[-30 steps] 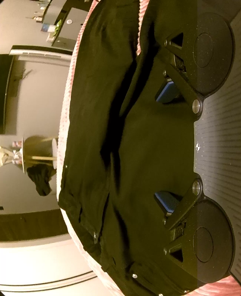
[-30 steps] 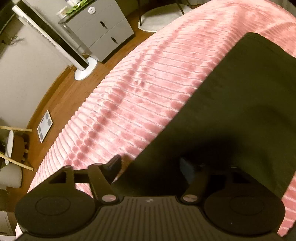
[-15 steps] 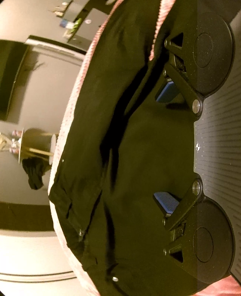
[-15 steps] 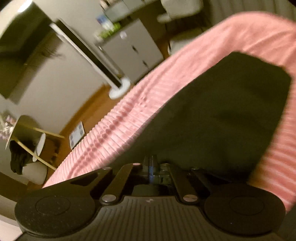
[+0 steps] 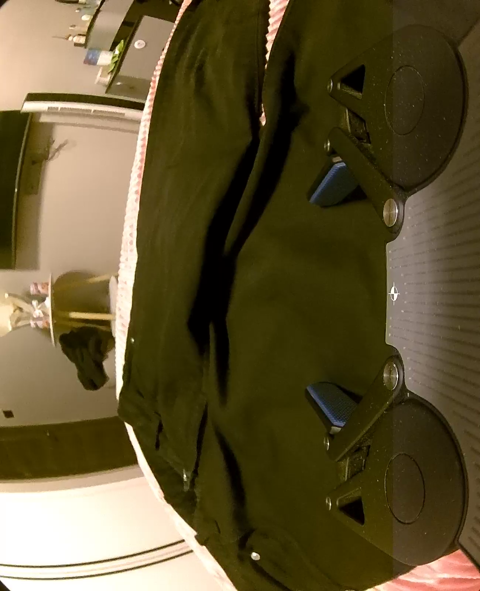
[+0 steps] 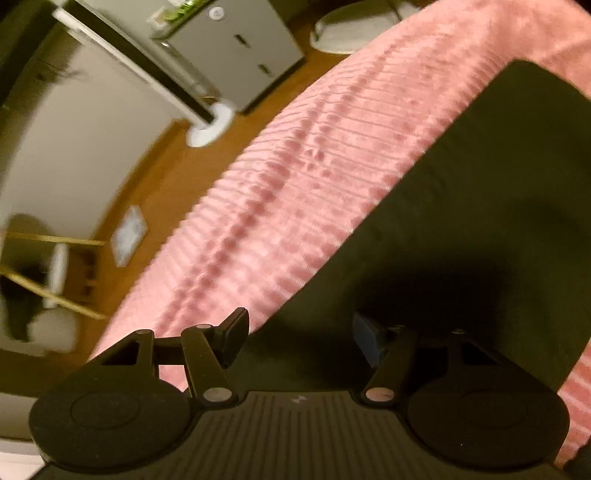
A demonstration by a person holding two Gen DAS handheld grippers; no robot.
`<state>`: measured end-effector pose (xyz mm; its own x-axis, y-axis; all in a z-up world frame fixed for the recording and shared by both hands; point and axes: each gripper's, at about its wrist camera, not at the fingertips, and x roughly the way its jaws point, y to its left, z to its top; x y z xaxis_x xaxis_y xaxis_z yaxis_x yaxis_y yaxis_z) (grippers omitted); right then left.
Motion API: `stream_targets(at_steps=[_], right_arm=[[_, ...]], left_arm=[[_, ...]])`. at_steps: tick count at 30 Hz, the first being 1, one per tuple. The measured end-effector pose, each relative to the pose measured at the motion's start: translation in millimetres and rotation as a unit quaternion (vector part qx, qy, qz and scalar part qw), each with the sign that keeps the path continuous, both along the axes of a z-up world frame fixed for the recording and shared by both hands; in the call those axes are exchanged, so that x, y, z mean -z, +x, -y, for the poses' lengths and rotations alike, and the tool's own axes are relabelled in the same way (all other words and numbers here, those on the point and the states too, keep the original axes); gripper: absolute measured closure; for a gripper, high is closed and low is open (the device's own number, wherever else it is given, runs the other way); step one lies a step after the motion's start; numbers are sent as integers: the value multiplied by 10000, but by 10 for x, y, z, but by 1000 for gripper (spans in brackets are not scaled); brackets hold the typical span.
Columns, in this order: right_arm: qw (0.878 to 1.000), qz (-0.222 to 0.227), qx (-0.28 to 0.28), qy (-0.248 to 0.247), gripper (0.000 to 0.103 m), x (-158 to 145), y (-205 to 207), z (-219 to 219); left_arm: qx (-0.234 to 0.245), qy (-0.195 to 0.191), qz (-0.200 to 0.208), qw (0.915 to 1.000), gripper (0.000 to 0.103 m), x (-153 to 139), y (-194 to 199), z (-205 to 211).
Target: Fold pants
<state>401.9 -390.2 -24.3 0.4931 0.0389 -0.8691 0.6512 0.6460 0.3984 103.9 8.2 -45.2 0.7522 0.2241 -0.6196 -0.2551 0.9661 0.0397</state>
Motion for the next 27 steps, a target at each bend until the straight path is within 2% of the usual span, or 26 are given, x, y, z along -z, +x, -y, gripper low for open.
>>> stream_targets(at_steps=[2,4,6,7,8,9,10,12,15,17,20,22,23,25,26,27], right_arm=[[9997,-259,-13,-48,40,118,53,-16],[9993,-330,-2,-153,43,175,67,-40],[9985,-332,-124,-406,54,188,51,-85],[9980,-311,-139,-528,66,195,32,-106],[9982,-205,-147,-541,71,204,-20,-100],[9986,-48,-157,-512,82,211,-99,-67],[9989,124,-156,-415,88,198,-190,-44],[9978,653,-63,-81,95,170,-456,45],[9888,1485,-174,23,97,13,-1111,75],[9821,1869,-219,93,97,-23,-1635,39],[9741,2238,-227,245,97,98,-2511,-37],[9712,2351,-363,161,97,293,-2920,-116],[9724,2293,-411,144,96,405,-3034,-127],[9803,1886,-559,156,97,555,-2978,-58],[9784,1973,-599,157,97,542,-2952,-12],[9762,2078,-611,55,87,489,-2935,32]], left_arm=[[0,-48,10,10000,0,4,16,-17],[5,-83,14,10000,0,0,13,-27],[17,-91,15,10000,0,2,24,-33],[24,-93,14,10000,0,-1,22,-29],[27,-102,10,9999,0,-3,25,-32],[29,-115,8,9999,0,-5,27,-38],[34,-126,5,9999,0,-8,27,-44],[62,-149,-7,9999,0,-16,21,-55],[103,-209,-5,9997,0,-44,5,-90],[23,-462,133,9988,0,-86,-27,-150],[-27,-1072,555,9927,0,-208,-95,-287],[13,-1257,741,9893,0,-319,-109,-331],[8,-1293,825,9882,0,-390,-86,-346],[50,-1468,920,9849,0,-507,20,-362],[99,-1648,950,9817,0,-564,135,-369],[117,-1796,863,9799,0,-602,270,-360]])
